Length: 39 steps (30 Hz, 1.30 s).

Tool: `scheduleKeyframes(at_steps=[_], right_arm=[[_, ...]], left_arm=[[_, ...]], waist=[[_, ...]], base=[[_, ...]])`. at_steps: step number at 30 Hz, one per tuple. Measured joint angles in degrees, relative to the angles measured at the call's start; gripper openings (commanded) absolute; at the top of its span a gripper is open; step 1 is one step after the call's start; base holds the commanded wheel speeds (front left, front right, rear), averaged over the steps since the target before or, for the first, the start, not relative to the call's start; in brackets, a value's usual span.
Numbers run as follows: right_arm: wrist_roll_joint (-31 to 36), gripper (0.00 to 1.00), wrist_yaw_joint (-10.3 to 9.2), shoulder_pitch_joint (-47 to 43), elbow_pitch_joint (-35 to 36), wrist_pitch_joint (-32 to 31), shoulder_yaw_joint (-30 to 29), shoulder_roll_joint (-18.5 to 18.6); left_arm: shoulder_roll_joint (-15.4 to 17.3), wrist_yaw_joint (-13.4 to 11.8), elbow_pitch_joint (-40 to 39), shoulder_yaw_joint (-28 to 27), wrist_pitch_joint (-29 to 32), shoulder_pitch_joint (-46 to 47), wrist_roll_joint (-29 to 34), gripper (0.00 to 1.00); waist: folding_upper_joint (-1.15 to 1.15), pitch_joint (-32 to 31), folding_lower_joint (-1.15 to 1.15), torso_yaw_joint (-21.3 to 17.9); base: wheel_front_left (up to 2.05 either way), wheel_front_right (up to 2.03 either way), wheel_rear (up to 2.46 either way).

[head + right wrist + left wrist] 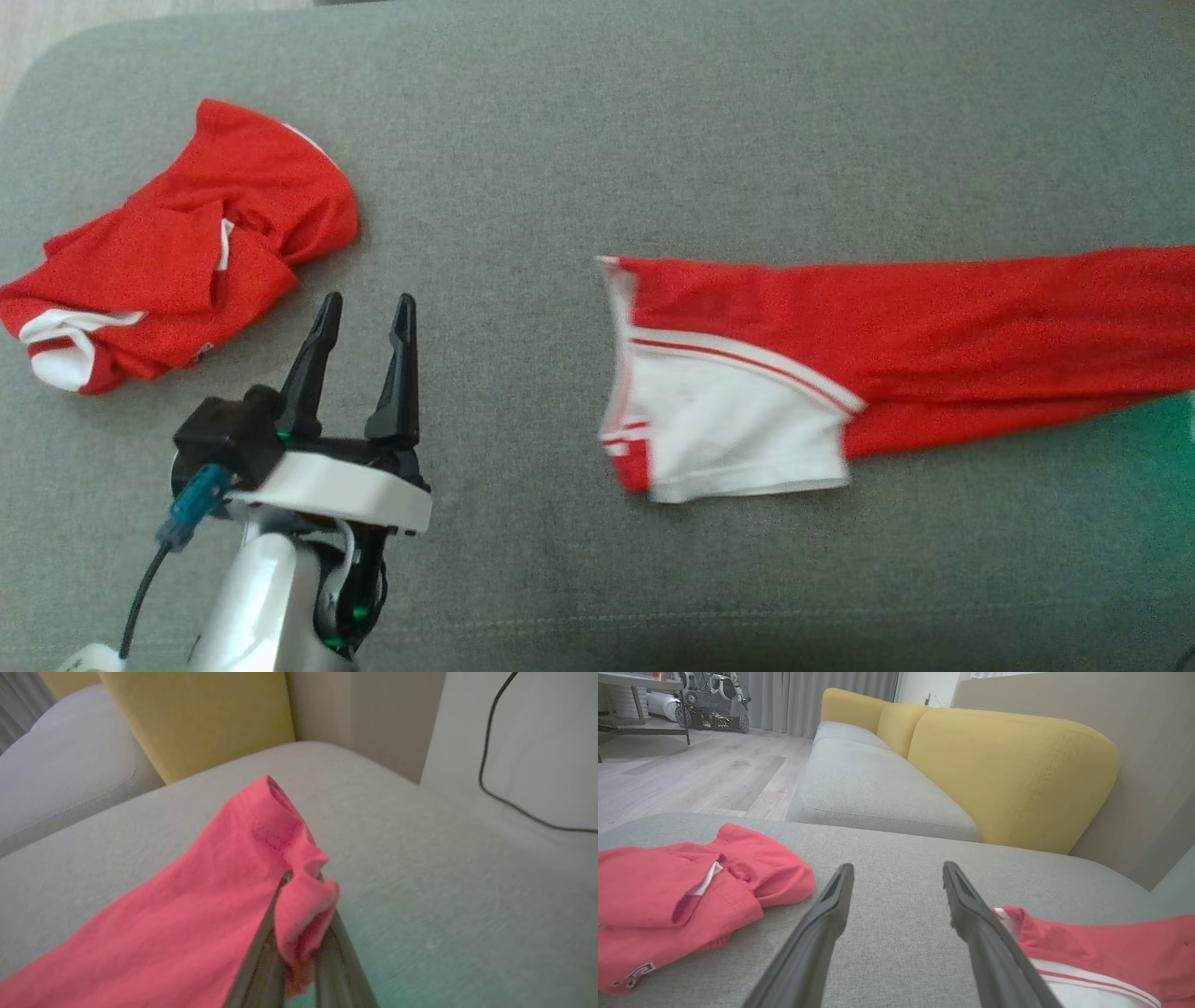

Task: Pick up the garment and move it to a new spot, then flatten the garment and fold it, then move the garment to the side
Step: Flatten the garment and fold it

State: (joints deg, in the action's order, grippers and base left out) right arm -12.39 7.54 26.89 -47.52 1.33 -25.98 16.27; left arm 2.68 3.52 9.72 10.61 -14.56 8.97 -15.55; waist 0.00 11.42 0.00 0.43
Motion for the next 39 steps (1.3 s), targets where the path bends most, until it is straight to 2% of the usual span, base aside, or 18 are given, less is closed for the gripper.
scheduleKeyframes(at_steps=[3, 7, 11, 15, 18, 23, 25, 32, 36, 39], right_arm=[[3.0, 0.00, 0.00, 1.5, -0.3, 1.6, -3.5, 0.9], [3.8, 0.00, 0.00, 3.4, 1.8, 1.8, -1.7, -1.6], [-0.1, 0.00, 0.00, 2.9, 7.1, 0.0, 5.1, -6.5], [-6.2, 0.00, 0.00, 0.7, 15.8, -3.6, 12.9, -10.7], [-12.0, 0.00, 0.00, -2.9, 22.1, -6.5, 18.3, -12.3], [-22.5, 0.00, -0.01, -9.8, 29.2, -9.0, 27.4, -12.9], [-26.6, 0.00, 0.00, -11.6, 29.6, -8.7, 31.4, -12.9], [-31.4, 0.00, -0.01, -12.2, 25.0, -3.8, 42.9, -13.1], [-31.5, 0.00, -0.01, -12.1, 21.1, -1.8, 46.6, -13.1], [-26.9, 0.00, -0.01, -10.8, 16.6, 0.7, 49.5, -13.1]], left_arm=[[0.0, -0.1, 0.0, 0.0, 0.0, 0.0, -0.9, 1.00], [0.0, -0.6, 0.0, -0.1, 0.0, -0.5, -1.9, 1.00], [0.0, -1.0, 0.1, -0.1, 0.0, -2.0, -2.4, 1.00], [0.0, -1.5, 0.1, -0.1, 0.0, -3.6, -2.9, 1.00], [0.0, -1.5, 0.1, -0.1, 0.0, -4.0, -3.5, 1.00], [0.0, -1.6, 0.1, 0.0, 0.0, -4.1, -3.8, 1.00], [0.0, -2.0, 0.0, 0.0, 0.0, -4.2, -3.9, 1.00], [0.0, -2.0, 0.0, 0.3, 0.0, -4.8, -4.8, 1.00], [0.0, -2.0, 0.2, 0.4, 0.0, -5.2, -4.8, 1.00], [0.0, -2.1, 0.2, 0.4, 0.0, -5.2, -4.8, 1.00]], waist=[[0.00, -0.8, 0.00, 0.2], [0.00, -2.4, 0.00, 0.3], [0.00, -4.5, 0.00, 0.1], [0.00, -6.7, 0.00, -0.2], [0.00, -7.9, 0.00, -0.3], [0.00, -9.2, 0.00, 0.5], [0.00, -9.5, 0.00, 1.0], [0.00, -9.6, 0.00, 2.9], [0.00, -9.4, 0.00, 3.9], [0.00, -9.0, 0.00, 4.7]], base=[[0.00, 0.00, 0.00], [0.00, 0.00, 0.00], [0.00, 0.00, 0.00], [0.00, 0.00, 0.00], [0.00, 0.00, 0.00], [0.00, 0.00, 0.00], [0.00, 0.00, 0.00], [0.00, 0.00, 0.00], [0.00, 0.00, 0.00], [0.00, 0.00, 0.00]])
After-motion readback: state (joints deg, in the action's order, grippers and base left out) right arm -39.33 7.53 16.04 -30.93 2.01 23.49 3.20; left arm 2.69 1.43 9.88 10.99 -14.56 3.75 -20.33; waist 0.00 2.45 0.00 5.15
